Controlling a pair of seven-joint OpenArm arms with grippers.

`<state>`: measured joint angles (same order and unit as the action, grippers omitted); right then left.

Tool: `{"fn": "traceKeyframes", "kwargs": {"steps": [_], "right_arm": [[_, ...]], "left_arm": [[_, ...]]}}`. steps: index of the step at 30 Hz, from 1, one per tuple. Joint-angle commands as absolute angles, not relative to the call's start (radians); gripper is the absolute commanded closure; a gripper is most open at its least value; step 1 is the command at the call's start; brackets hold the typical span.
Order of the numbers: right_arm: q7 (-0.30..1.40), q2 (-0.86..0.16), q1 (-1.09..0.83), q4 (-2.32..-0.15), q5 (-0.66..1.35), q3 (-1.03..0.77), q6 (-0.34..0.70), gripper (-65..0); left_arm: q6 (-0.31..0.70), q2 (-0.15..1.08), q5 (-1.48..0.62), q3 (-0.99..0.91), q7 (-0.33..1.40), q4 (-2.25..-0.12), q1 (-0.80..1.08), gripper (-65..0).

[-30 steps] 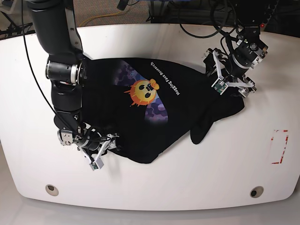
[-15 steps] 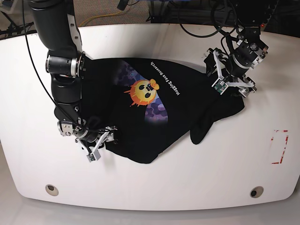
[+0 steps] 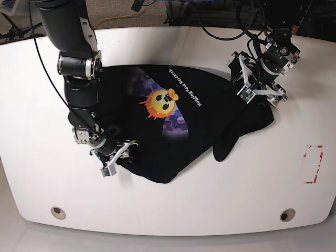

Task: Fold the T-shirt properly
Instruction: 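Pull the hem corner with the right gripper to smooth the shirt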

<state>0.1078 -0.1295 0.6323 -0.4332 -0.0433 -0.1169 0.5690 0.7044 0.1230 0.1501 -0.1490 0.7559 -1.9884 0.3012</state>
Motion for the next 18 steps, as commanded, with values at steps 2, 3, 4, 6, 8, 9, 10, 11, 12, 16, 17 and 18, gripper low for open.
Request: {"fn": "traceKeyframes", "kwargs": {"steps": [2, 3, 4, 6, 8, 9, 10, 11, 12, 16, 17, 18], "right_arm": [[0.162, -0.113, 0.639, -0.435, -0.061, -0.116, 0.576, -29.8], [0.163, -0.113, 0.639, -0.435, -0.058, -0.117, 0.576, -29.8], [0.163, -0.113, 0.638, -0.435, -0.054, -0.119, 0.576, -28.7], [0.165, -0.113, 0.638, -0.435, -0.051, -0.122, 0.576, -23.6], [0.165, -0.117, 0.63, -0.435, -0.051, -0.122, 0.582, -13.8], [0.165, -0.119, 0.622, -0.437, -0.051, -0.122, 0.582, -9.4], [0.165, -0.122, 0.611, -0.45, -0.05, -0.124, 0.582, -2.7], [0.168, -0.133, 0.601, -0.472, -0.05, -0.124, 0.582, 0.0], [0.177, -0.139, 0.591, -0.492, -0.05, -0.124, 0.582, 0.0], [0.277, -0.15, 0.496, -0.664, -0.048, -0.136, 0.584, 0.0], [0.317, -0.15, 0.452, -0.746, -0.048, -0.153, 0.585, 0.0], [0.354, -0.15, 0.41, -0.82, -0.048, -0.171, 0.585, 0.0]], "left_arm": [[0.698, 0.145, 0.147, -0.153, 0.742, -2.005, 0.295, -52.5], [0.698, 0.151, 0.147, -0.153, 0.742, -2.005, 0.295, -52.5], [0.698, 0.153, 0.147, -0.153, 0.742, -2.005, 0.295, -52.5], [0.698, 0.157, 0.147, -0.168, 0.742, -2.003, 0.295, -52.5], [0.698, 0.156, 0.147, -0.2, 0.742, -2.003, 0.297, -52.5], [0.698, 0.154, 0.147, -0.209, 0.742, -2.003, 0.295, -52.5], [0.698, 0.154, 0.147, -0.223, 0.742, -2.003, 0.294, -52.5], [0.698, 0.156, 0.147, -0.229, 0.742, -2.002, 0.294, -52.5], [0.698, 0.156, 0.147, -0.232, 0.742, -2.002, 0.292, -52.5], [0.698, 0.157, 0.147, -0.236, 0.742, -2.002, 0.294, -52.5], [0.698, 0.157, 0.147, -0.236, 0.742, -2.002, 0.294, -52.5], [0.698, 0.157, 0.147, -0.236, 0.742, -2.002, 0.295, -52.5]]}}
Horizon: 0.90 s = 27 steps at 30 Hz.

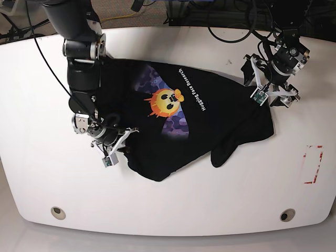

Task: Fold the T-shirt properly
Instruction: 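Pull the hem corner with the right gripper to smooth the shirt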

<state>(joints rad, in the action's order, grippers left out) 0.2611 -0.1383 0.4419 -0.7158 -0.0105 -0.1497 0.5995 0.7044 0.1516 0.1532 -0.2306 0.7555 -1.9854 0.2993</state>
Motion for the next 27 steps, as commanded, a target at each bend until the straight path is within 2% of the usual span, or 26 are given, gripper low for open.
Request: {"fn": "traceKeyframes", "kwargs": {"steps": [1, 8, 9, 13, 14, 18, 21, 25, 27], "right_arm": [[0.381, -0.15, 0.377, -0.88, -0.048, -0.185, 0.585, 0.0], [0.576, -0.139, 0.107, -1.302, -0.047, -0.213, 0.585, 0.0], [0.581, -0.133, 0.084, -1.334, -0.047, -0.214, 0.585, -1.6], [0.584, -0.113, 0.013, -1.451, -0.048, -0.216, 0.585, -21.7], [0.584, -0.113, 0.007, -1.477, -0.048, -0.217, 0.585, -29.6], [0.587, -0.11, 0.025, -1.506, -0.047, -0.282, 0.585, -47.7], [0.602, -0.11, 0.081, -1.474, -0.047, -0.328, 0.59, -50.1], [0.679, -0.114, 0.191, -1.372, -0.022, -0.414, 0.685, -50.1], [0.713, -0.114, 0.236, -1.311, -0.01, -0.455, 0.698, -50.1]], "left_arm": [[0.698, 0.157, 0.145, -0.236, 0.742, -2.002, 0.295, -52.5], [0.698, 0.157, 0.145, -0.236, 0.742, -2.002, 0.297, -52.5], [0.698, 0.157, 0.143, -0.236, 0.742, -2.002, 0.297, -52.5], [0.698, 0.157, 0.142, -0.231, 0.742, -2.002, 0.306, -52.5], [0.698, 0.157, 0.142, -0.229, 0.742, -2.002, 0.306, -52.5], [0.698, 0.157, 0.142, -0.229, 0.742, -2.002, 0.306, -52.5], [0.698, 0.157, 0.142, -0.228, 0.742, -2.002, 0.303, -52.5], [0.698, 0.157, 0.142, -0.228, 0.742, -2.002, 0.303, -52.5], [0.698, 0.157, 0.142, -0.228, 0.742, -2.002, 0.303, -52.5]]}}
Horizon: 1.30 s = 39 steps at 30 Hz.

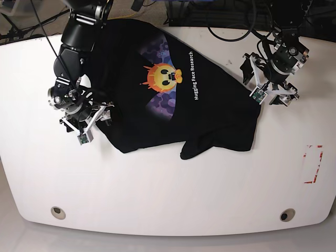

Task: Fold the T-shirt properly
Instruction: 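Pull the hem corner with the right gripper to smooth the shirt, then move the left gripper to the other hem corner and grasp it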

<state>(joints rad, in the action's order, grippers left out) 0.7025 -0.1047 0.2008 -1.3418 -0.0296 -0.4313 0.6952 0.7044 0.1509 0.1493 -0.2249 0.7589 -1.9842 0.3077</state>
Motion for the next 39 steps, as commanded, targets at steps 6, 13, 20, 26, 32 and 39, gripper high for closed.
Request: {"fn": "traceKeyframes", "kwargs": {"steps": [6, 13, 20, 26, 32, 39], "right_arm": [[0.782, -0.128, 0.344, -1.138, -0.001, -0.527, 0.698, -50.1], [0.837, -0.096, 0.346, -1.132, -0.001, -0.533, 0.698, -50.1], [0.897, -0.038, 0.292, -1.251, -0.008, -0.532, 0.698, -50.1], [0.897, -0.033, 0.285, -1.245, -0.008, -0.532, 0.698, -40.3], [0.897, -0.022, 0.257, -1.231, -0.002, -0.441, 0.698, -30.8], [0.892, -0.022, 0.243, -1.233, -0.002, -0.423, 0.698, -9.2]], "left_arm": [[0.698, 0.157, 0.143, -0.228, 0.742, -2.002, 0.303, -52.5], [0.698, 0.157, 0.143, -0.229, 0.742, -2.002, 0.3, -52.5], [0.698, 0.157, 0.145, -0.236, 0.742, -2.002, 0.257, -52.5], [0.698, 0.15, 0.147, -0.266, 0.742, -2.002, 0.18, -52.6], [0.698, 0.148, 0.147, -0.275, 0.743, -1.957, 0.091, -52.8], [0.613, 0.148, 0.14, -0.275, 0.743, -1.81, -0.039, -52.9]]}}
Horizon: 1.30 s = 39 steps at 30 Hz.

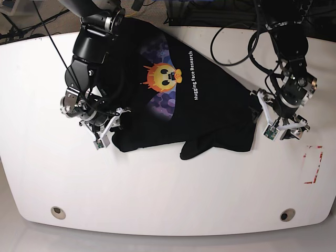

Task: Fold the T-shirt properly
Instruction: 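Move the left gripper to the other hem corner and grasp it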

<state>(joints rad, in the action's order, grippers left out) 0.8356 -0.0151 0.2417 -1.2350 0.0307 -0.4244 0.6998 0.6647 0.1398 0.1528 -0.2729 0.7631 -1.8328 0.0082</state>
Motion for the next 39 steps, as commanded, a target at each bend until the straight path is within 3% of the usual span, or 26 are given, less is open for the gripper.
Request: {"fn": "traceKeyframes", "kwargs": {"steps": [1, 3, 11, 25, 33, 35, 39], "right_arm": [[0.892, -0.022, 0.243, -1.233, -0.002, -0.423, 0.698, -3.3], [0.892, -0.022, 0.243, -1.233, -0.002, -0.423, 0.698, 0.0], [0.892, -0.021, 0.243, -1.233, -0.002, -0.423, 0.698, 0.0], [0.892, -0.021, 0.242, -1.234, -0.002, -0.426, 0.698, 0.0], [0.892, -0.021, 0.24, -1.251, -0.002, -0.429, 0.698, 0.0], [0.892, -0.021, 0.231, -1.282, -0.002, -0.426, 0.698, 0.0], [0.895, -0.019, 0.208, -1.363, -0.001, -0.421, 0.698, 0.0]], "left_arm": [[0.585, 0.148, 0.14, -0.275, 0.743, -1.781, -0.061, -52.9], [0.564, 0.142, 0.139, -0.274, 0.743, -1.739, -0.097, -52.9], [0.429, 0.073, 0.14, -0.277, 0.737, -1.535, -0.229, -52.9], [0.424, 0.024, 0.139, -0.335, 0.63, -1.132, -0.354, -53.1], [0.427, 0.022, 0.104, -0.335, 0.608, -1.073, -0.36, -51.7], [0.427, 0.027, 0.074, -0.334, 0.608, -1.072, -0.36, -44.9], [0.427, 0.03, 0.061, -0.334, 0.608, -1.07, -0.36, -14.4]]}}
